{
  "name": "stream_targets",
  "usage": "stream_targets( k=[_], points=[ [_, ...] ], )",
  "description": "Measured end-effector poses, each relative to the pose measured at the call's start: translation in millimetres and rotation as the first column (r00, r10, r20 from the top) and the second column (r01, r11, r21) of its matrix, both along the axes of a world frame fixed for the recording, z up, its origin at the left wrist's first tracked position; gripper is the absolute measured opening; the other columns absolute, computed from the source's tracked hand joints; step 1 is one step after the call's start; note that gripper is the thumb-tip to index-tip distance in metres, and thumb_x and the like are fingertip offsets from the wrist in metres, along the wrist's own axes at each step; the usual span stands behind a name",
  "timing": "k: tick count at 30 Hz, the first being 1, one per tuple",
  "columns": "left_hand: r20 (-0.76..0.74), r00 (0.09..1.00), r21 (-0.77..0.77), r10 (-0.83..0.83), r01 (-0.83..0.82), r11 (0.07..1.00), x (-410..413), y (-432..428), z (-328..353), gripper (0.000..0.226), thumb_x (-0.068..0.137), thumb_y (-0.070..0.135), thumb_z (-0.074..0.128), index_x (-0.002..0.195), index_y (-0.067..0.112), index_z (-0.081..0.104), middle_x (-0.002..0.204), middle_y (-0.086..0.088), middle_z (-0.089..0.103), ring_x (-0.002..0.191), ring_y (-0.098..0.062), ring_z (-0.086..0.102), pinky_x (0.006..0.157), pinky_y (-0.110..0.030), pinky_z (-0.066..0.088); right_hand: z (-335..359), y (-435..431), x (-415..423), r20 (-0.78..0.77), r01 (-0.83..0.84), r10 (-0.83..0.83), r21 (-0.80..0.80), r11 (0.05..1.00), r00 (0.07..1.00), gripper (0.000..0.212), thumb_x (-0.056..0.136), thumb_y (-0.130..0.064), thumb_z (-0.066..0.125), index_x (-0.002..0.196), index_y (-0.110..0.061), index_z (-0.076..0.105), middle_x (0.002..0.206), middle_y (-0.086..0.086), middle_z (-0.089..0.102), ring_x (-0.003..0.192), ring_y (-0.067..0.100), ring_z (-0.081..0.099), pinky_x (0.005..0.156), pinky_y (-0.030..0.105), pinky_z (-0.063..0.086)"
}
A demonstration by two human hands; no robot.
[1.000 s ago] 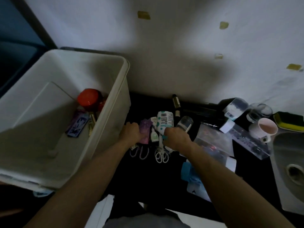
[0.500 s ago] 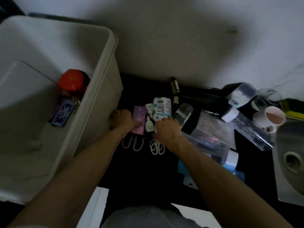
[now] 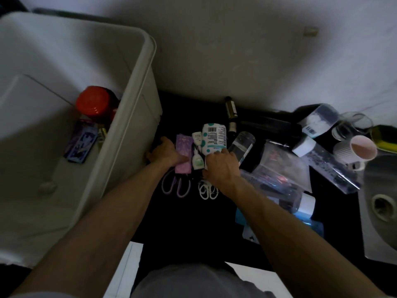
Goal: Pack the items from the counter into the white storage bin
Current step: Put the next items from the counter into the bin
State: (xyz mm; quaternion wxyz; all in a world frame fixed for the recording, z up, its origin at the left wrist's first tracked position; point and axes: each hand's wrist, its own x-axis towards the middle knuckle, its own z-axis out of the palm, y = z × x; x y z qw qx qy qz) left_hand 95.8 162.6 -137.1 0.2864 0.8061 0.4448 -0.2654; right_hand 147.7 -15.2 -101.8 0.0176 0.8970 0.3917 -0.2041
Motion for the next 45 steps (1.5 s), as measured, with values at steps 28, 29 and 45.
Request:
stream_targets(
  k=[28,29,45],
  points=[
    [0.548,0.704,-0.313,0.452,-0.328,0.891,0.4,-0.9,20.3,0.034,0.090,0.020,0.061,0.123,0.014,0.061,0.111,-0.007,0.067,0.092,-0.023,0.065,0.079,-0.035,0.057,-14.4,1.5,-46.2,0.089,-0.198,0.216,-0.178,0.964,0.972,0.031,0.092,-0.027,0.058,0.121,-0.020,0.065,0.124,0.009,0.061,0.115,0.032,0.050,0.096,0.041,0.035],
    [0.553,0.709,-0.295,0.438,-0.325,0.899,-1.8,-0.9,19.9,0.033,0.090,0.021,0.061,0.122,0.013,0.061,0.112,-0.008,0.067,0.093,-0.024,0.065,0.084,-0.038,0.057,-15.2,0.8,-46.7,0.087,-0.204,0.220,-0.160,0.966,0.972,0.029,0.093,-0.026,0.056,0.120,-0.021,0.066,0.123,0.008,0.062,0.115,0.031,0.051,0.096,0.041,0.035],
    [0.694,0.647,-0.296,0.315,-0.143,0.944,24.2,-10.7,113.3,0.024,0.097,0.019,0.048,0.115,0.010,0.060,0.107,-0.011,0.067,0.091,-0.026,0.065,0.074,-0.029,0.050,51.8,-11.6,-10.0,-0.018,0.232,-0.232,0.163,0.959,0.973,0.025,0.095,-0.024,0.052,0.108,-0.007,0.063,0.107,0.015,0.067,0.097,0.035,0.065,0.074,0.038,0.051]
  ],
)
